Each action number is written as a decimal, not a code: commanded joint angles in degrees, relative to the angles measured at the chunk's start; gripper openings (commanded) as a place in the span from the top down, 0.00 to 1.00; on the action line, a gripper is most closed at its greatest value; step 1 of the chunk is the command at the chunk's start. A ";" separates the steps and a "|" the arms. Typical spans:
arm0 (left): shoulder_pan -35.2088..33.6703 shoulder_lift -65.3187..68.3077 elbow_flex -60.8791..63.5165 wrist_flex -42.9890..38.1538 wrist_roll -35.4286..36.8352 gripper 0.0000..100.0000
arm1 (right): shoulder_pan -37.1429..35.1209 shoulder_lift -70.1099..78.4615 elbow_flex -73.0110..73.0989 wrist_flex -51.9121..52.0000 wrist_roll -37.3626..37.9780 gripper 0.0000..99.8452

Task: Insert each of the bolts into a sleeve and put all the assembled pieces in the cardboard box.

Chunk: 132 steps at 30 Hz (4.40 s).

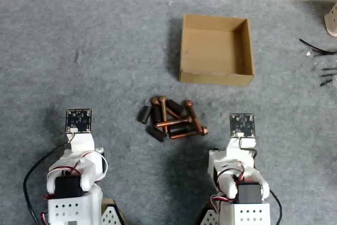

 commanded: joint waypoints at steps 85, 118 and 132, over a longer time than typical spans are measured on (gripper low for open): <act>12.88 89.19 -49.80 -33.85 8.44 0.99 | -5.93 33.80 -24.04 -17.54 7.91 0.85; 6.55 88.84 -50.15 -33.93 11.87 0.99 | -32.22 93.76 -58.59 -23.08 2.81 0.85; -2.07 89.01 -50.07 -35.87 20.66 0.99 | -41.01 94.55 -59.91 -33.89 -22.24 0.85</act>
